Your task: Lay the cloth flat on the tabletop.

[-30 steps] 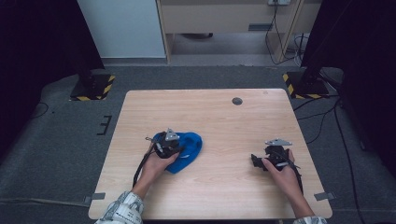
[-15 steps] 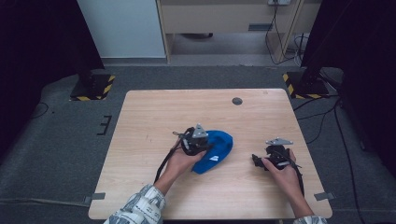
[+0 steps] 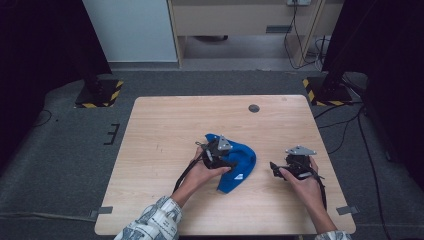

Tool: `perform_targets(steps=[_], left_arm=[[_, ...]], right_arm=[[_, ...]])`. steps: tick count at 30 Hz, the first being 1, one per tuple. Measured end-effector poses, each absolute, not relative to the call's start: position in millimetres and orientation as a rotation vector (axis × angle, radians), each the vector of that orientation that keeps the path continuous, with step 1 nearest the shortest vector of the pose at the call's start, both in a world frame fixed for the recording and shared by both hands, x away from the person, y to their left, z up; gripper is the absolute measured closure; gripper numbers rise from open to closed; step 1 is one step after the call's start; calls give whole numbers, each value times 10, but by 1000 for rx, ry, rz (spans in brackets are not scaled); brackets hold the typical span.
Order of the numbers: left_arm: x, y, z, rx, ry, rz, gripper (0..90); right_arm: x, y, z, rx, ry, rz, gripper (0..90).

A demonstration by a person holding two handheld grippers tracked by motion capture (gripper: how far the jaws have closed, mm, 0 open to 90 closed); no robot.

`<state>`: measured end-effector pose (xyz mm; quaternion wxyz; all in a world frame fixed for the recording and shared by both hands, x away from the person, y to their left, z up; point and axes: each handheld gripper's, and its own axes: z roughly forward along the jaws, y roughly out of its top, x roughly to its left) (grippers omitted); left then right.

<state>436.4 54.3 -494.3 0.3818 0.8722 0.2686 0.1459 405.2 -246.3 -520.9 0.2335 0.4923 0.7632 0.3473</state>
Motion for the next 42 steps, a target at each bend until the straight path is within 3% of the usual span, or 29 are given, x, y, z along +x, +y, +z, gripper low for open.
perform_targets(steps=[2, 9, 16, 25, 31, 42], left_arm=[[4330, 628, -4905, 2200, 695, 368, 162], [4224, 908, -4871, 2142, 753, 406, 162], [4091, 1118, -4887, 2130, 805, 407, 281], [3908, 889, -4936, 2175, 693, 359, 422], [3853, 803, -5011, 2203, 683, 319, 494], [3807, 701, -5143, 2238, 663, 285, 445]], right_arm=[[4034, -2420, -5172, 1327, 2101, 982, 154], [3984, -2229, -5078, 1219, 2161, 1067, 351], [3948, -2105, -5011, 1121, 2219, 1145, 586], [3935, -2076, -5001, 1055, 2262, 1169, 853], [3934, -2072, -5004, 1041, 2276, 1179, 888], [3939, -2075, -5012, 1060, 2281, 1185, 820]])
